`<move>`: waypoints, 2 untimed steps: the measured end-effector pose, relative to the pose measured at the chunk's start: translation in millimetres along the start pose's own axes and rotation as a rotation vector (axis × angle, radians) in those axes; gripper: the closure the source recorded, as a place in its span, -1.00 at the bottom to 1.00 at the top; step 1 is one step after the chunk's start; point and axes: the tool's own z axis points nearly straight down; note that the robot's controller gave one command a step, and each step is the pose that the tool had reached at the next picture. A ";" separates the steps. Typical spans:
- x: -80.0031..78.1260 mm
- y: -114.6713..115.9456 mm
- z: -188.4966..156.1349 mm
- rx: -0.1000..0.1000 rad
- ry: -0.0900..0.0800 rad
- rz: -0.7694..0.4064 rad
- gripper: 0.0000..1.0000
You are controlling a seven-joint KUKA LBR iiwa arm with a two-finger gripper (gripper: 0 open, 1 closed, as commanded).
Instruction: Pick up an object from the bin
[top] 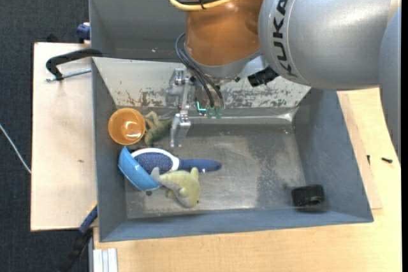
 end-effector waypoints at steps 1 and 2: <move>54.8 49.2 169.9 0.002 -0.003 -0.034 -1.00; 57.2 40.7 139.3 -0.004 -0.013 0.160 -1.00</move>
Offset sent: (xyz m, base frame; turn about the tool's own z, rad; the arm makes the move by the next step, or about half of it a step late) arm -0.0562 0.0479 -0.1705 -0.0310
